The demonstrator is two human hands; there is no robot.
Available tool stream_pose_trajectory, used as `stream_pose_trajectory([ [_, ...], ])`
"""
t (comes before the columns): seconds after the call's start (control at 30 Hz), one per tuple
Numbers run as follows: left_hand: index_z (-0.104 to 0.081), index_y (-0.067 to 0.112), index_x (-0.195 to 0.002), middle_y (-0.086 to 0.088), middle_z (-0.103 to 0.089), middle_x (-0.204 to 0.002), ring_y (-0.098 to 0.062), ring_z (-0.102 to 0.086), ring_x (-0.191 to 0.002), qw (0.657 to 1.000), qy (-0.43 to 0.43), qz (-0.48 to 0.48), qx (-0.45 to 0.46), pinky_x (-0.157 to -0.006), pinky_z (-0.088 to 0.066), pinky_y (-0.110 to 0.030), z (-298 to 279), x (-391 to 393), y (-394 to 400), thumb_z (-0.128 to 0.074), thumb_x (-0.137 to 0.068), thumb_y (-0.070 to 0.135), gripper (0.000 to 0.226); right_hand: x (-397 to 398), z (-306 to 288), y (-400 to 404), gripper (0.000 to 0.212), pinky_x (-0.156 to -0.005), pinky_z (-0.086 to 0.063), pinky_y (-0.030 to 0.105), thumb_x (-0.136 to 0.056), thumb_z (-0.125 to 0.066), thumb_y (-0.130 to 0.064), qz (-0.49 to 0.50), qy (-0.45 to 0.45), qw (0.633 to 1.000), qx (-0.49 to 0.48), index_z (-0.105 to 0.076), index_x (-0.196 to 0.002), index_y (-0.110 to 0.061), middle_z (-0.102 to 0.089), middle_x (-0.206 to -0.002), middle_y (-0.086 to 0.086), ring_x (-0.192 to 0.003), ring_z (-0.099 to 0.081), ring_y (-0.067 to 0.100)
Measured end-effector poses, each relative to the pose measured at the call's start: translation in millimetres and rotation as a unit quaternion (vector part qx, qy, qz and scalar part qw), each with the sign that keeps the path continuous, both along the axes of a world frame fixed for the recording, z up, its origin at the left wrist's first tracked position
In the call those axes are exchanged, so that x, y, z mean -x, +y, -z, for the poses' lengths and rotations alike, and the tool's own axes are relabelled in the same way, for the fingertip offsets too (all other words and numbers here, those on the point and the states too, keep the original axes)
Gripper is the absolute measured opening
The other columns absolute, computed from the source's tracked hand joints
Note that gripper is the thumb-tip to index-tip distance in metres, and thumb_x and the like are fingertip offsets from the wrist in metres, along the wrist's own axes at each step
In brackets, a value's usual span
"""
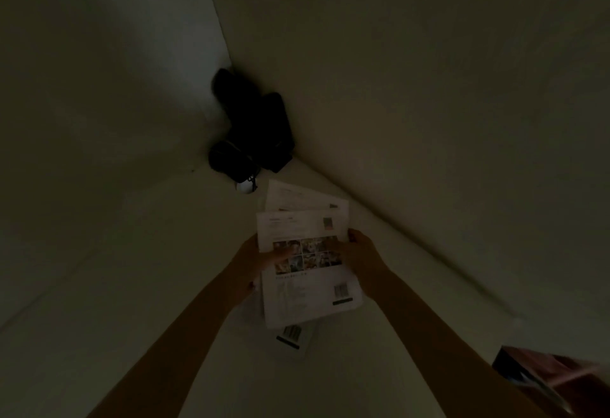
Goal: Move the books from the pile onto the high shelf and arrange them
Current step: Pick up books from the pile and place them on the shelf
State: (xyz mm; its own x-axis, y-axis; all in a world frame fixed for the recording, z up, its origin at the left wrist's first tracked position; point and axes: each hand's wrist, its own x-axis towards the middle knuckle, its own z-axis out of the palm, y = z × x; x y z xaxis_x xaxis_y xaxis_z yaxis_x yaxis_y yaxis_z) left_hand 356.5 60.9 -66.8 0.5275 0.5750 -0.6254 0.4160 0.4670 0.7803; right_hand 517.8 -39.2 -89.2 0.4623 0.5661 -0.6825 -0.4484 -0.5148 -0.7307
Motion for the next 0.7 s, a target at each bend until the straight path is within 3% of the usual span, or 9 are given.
stream_pose_trajectory([
  [0.13,-0.059,0.017,-0.114,-0.003,-0.065,-0.106,-0.023,-0.063,-0.100,1.000,0.017,-0.014,-0.015,-0.081,-0.051,-0.035,1.7,24.2,-8.5,-0.068,-0.080,0.008,0.036,19.5,-9.6,-15.7,0.035,-0.080,-0.054,0.041,-0.084,-0.066,-0.010,0.000,0.023,1.000,-0.021,-0.060,-0.118,-0.010,-0.065,-0.115,0.014,-0.099,-0.064,0.031],
  [0.27,-0.061,0.014,-0.104,-0.001,-0.064,-0.096,-0.015,-0.061,-0.082,0.985,0.110,0.001,-0.132,-0.069,-0.050,-0.026,5.1,42.1,-18.4,-0.075,-0.075,0.023,0.033,45.4,-22.3,-40.9,0.029,-0.067,-0.056,0.024,-0.086,-0.065,-0.018,0.008,-0.054,0.996,-0.067,-0.057,-0.114,-0.020,-0.067,-0.106,0.001,-0.088,-0.066,0.013],
  [0.33,-0.066,0.011,-0.091,-0.004,-0.066,-0.088,-0.017,-0.063,-0.080,0.957,0.168,0.015,-0.235,-0.077,-0.054,-0.030,12.7,49.9,-22.2,-0.078,-0.067,0.045,0.043,57.5,-23.2,-49.2,0.029,-0.059,-0.050,0.013,-0.088,-0.063,-0.020,-0.002,-0.112,0.993,-0.036,-0.055,-0.115,-0.020,-0.064,-0.100,-0.006,-0.083,-0.061,0.004],
  [0.4,-0.065,0.009,-0.080,-0.005,-0.061,-0.084,-0.018,-0.059,-0.087,0.938,0.207,0.013,-0.278,-0.095,-0.041,-0.017,21.0,55.3,-24.8,-0.078,-0.064,0.052,0.048,73.0,-19.8,-49.9,0.030,-0.057,-0.045,0.014,-0.089,-0.063,-0.023,-0.007,-0.144,0.989,0.029,-0.053,-0.116,-0.016,-0.059,-0.097,-0.003,-0.078,-0.057,0.009],
  [0.43,-0.063,0.004,-0.084,-0.010,-0.057,-0.092,-0.021,-0.056,-0.094,0.937,0.211,0.020,-0.278,-0.095,-0.036,-0.012,20.3,55.7,-27.0,-0.080,-0.066,0.043,0.047,81.1,-16.5,-48.3,0.031,-0.060,-0.047,0.020,-0.089,-0.062,-0.025,-0.007,-0.151,0.987,0.064,-0.053,-0.115,-0.013,-0.058,-0.100,0.001,-0.079,-0.056,0.014],
  [0.5,-0.060,-0.005,-0.105,-0.022,-0.048,-0.116,-0.037,-0.046,-0.113,0.931,0.234,0.030,-0.278,-0.098,-0.038,-0.027,26.6,55.5,-28.3,-0.081,-0.064,0.038,0.062,95.6,-8.7,-45.0,0.037,-0.077,-0.050,0.034,-0.089,-0.061,-0.030,-0.008,-0.174,0.976,0.130,-0.052,-0.114,-0.005,-0.052,-0.111,0.009,-0.090,-0.054,0.025],
  [0.57,-0.050,-0.004,-0.122,-0.024,-0.040,-0.128,-0.037,-0.037,-0.122,0.919,0.272,0.050,-0.282,-0.100,-0.034,-0.037,22.6,53.2,-31.1,-0.080,-0.067,0.041,0.077,107.5,-3.0,-43.4,0.045,-0.093,-0.044,0.039,-0.089,-0.059,-0.034,-0.003,-0.204,0.962,0.180,-0.048,-0.119,-0.003,-0.042,-0.119,0.014,-0.104,-0.047,0.033],
  [0.63,-0.043,0.001,-0.128,-0.020,-0.040,-0.127,-0.035,-0.040,-0.120,0.896,0.315,0.077,-0.304,-0.101,-0.032,-0.040,18.1,51.9,-33.3,-0.072,-0.069,0.055,0.085,118.1,-1.6,-41.3,0.047,-0.095,-0.044,0.043,-0.089,-0.059,-0.030,0.046,-0.192,0.966,0.166,-0.045,-0.127,-0.007,-0.042,-0.125,0.015,-0.109,-0.047,0.035],
  [0.7,-0.036,0.005,-0.132,-0.020,-0.041,-0.125,-0.036,-0.042,-0.117,0.879,0.330,0.089,-0.332,-0.100,-0.031,-0.040,18.4,52.3,-31.4,-0.069,-0.071,0.057,0.087,127.2,-3.5,-38.7,0.053,-0.092,-0.048,0.042,-0.086,-0.064,-0.021,0.131,-0.112,0.980,0.101,-0.042,-0.134,-0.014,-0.048,-0.129,0.014,-0.108,-0.052,0.031],
])
